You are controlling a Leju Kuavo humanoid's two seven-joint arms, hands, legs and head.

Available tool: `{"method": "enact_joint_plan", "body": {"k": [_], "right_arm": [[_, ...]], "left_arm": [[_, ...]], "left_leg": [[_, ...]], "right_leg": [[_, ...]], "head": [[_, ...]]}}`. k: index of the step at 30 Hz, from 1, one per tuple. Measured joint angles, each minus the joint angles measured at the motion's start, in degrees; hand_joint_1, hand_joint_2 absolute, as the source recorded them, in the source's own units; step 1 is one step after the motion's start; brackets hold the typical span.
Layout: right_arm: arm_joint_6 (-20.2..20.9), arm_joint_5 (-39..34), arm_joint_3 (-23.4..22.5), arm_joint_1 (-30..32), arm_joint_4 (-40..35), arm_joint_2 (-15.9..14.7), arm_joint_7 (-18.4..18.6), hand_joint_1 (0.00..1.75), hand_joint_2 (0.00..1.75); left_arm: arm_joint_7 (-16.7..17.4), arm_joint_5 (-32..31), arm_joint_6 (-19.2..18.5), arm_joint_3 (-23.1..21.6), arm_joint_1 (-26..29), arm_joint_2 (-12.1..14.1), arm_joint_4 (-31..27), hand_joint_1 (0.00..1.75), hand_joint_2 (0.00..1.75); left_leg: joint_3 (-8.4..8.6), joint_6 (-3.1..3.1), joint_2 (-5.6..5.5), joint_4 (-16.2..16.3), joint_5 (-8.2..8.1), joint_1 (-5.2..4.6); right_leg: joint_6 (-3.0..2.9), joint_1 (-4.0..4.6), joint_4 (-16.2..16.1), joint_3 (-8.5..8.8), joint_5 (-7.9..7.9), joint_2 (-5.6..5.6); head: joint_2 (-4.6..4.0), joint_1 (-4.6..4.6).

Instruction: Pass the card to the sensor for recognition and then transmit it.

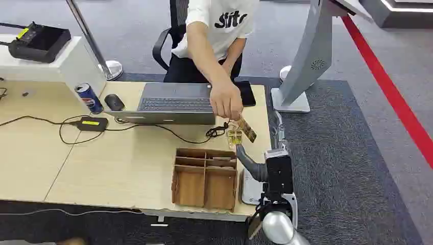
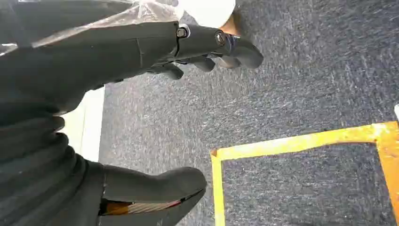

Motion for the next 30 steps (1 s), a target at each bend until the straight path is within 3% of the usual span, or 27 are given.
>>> {"method": "enact_joint_plan", "body": {"k": [16,17,18,19,30], "right_arm": [[0.4,1.4,1.8,-1.5,0.3,2.5,0.0,0.0,1.75],[0.4,1.4,1.8,-1.5,0.4,2.5,0.0,0.28,1.75],[0.4,1.4,1.8,-1.6,0.4,2.6,0.0,1.59,1.75],[0.4,1.4,1.9,-1.6,0.6,2.6,0.0,1.75,1.75],[0.7,1.4,2.2,-1.7,0.6,2.6,0.0,1.75,1.75]], "left_arm": [[0.5,-0.4,-0.3,-0.3,-0.5,0.0,0.0,0.0,1.75],[0.5,-0.4,-0.3,-0.4,-0.5,0.0,0.0,0.0,1.75],[0.6,-0.4,-0.3,-0.4,-0.5,0.0,0.0,0.0,1.75],[0.6,-0.4,-0.4,-0.5,-0.5,0.0,0.0,0.0,1.75],[0.5,-0.4,-0.5,-0.9,-0.6,0.0,0.0,0.0,1.75]], "left_leg": [[0.0,0.0,0.0,0.0,0.0,0.0],[0.0,0.0,0.0,0.0,0.0,0.0],[0.0,0.0,0.0,0.0,0.0,0.0],[0.0,0.0,0.0,0.0,0.0,0.0],[0.0,0.0,0.0,0.0,0.0,0.0]], "right_leg": [[0.0,0.0,0.0,0.0,0.0,0.0],[0.0,0.0,0.0,0.0,0.0,0.0],[0.0,0.0,0.0,0.0,0.0,0.0],[0.0,0.0,0.0,0.0,0.0,0.0],[0.0,0.0,0.0,-0.01,0.0,0.0]], "head": [[0.0,0.0],[0.0,-0.02],[0.0,0.0],[0.0,0.0],[0.0,0.0]]}}
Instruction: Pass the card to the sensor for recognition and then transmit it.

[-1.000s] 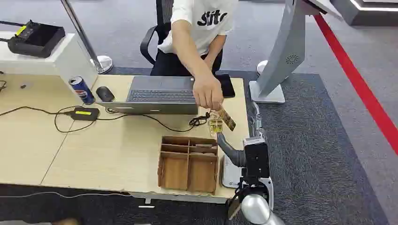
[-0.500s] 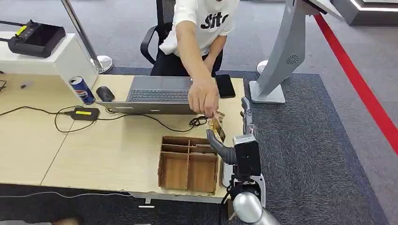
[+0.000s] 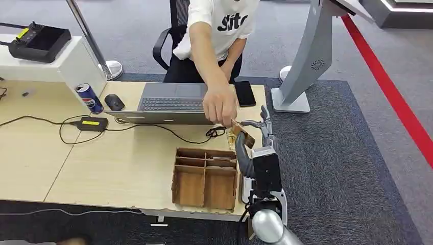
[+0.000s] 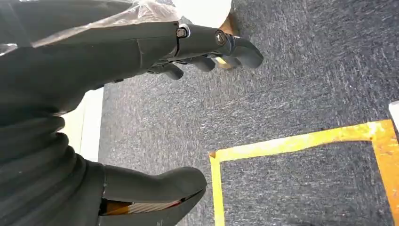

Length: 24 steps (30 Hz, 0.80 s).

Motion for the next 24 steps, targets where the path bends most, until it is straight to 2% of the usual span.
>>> {"method": "enact_joint_plan", "body": {"k": [19,24], "right_arm": [[-0.5,1.1,0.0,0.1,0.0,-0.2,0.0,1.75,1.75],[-1.0,1.5,0.0,0.7,0.0,-1.0,1.0,1.75,1.75]], "left_arm": [[-0.4,0.0,-0.1,-0.2,-0.1,0.0,0.0,0.0,1.75],[-0.5,0.1,-0.1,-0.1,0.0,0.0,0.0,0.0,1.75]], "left_leg": [[0.01,0.0,0.0,0.0,0.0,0.0],[0.0,0.0,0.01,0.0,0.0,0.0]], "right_leg": [[0.0,0.0,0.0,-0.01,0.0,0.0],[0.0,-0.01,0.0,-0.01,0.0,0.0]], "head": [[0.0,-0.02],[0.0,0.0]]}}
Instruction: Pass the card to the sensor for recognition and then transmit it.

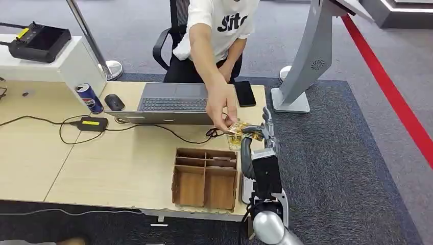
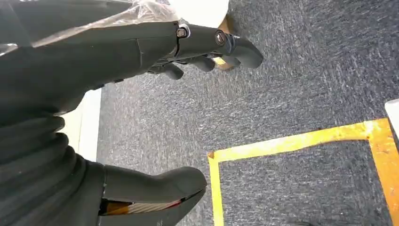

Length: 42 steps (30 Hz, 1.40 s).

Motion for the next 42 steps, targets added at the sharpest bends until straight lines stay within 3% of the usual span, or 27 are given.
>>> {"method": "enact_joint_plan", "body": {"k": [13,31,42], "right_arm": [[-1.3,0.2,-1.5,3.6,-0.1,-5.0,3.6,1.75,1.75],[-1.6,7.7,-3.4,7.9,-1.8,-12.5,10.6,1.75,1.75],[-1.4,13.2,-2.8,9.4,-1.7,-15.1,14.4,1.75,1.75]], "left_arm": [[-0.5,1.1,0.2,0.0,0.5,0.1,0.0,0.0,1.75],[-0.9,2.0,0.4,0.0,0.9,0.4,0.0,0.0,1.75],[-1.2,2.1,0.4,0.0,1.0,0.7,0.0,0.0,1.75]], "left_leg": [[0.01,0.0,-0.01,0.0,0.0,0.0],[0.0,0.0,0.0,0.0,0.0,0.0],[0.0,0.0,-0.01,0.0,0.0,0.0]], "right_leg": [[0.0,-0.01,0.0,0.0,0.0,0.0],[0.0,-0.01,0.0,0.0,0.0,0.0],[0.0,-0.01,0.0,0.0,0.0,0.0]], "head": [[0.0,0.0],[0.0,0.0],[0.0,-0.02]]}}
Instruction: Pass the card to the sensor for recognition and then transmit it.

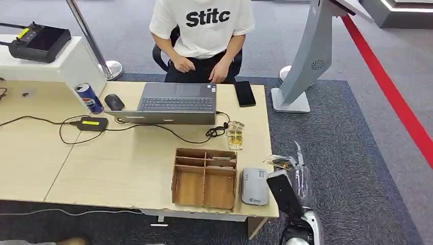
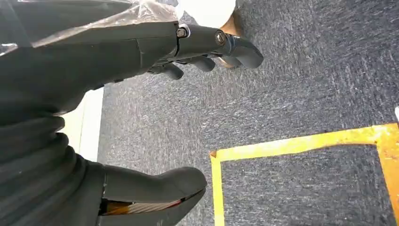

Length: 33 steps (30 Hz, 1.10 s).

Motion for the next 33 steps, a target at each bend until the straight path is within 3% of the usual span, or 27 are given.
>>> {"method": "enact_joint_plan", "body": {"k": [12,33], "right_arm": [[0.8,3.2,1.9,0.2,0.0,-1.4,2.5,1.75,1.75],[1.1,3.8,4.2,0.2,1.3,-2.5,3.2,1.75,1.75]], "left_arm": [[-0.2,-0.2,0.0,0.0,-1.0,0.0,0.0,0.0,1.75],[-0.2,-0.3,0.0,0.0,-1.8,0.0,0.0,0.0,1.75]], "left_leg": [[0.0,0.0,0.0,0.0,0.0,0.0],[-0.01,0.0,0.0,0.0,0.0,0.0]], "right_leg": [[0.0,0.0,0.0,0.0,0.0,0.0],[0.0,0.0,0.0,0.0,0.0,0.0]], "head": [[0.0,0.0],[0.0,0.0]]}}
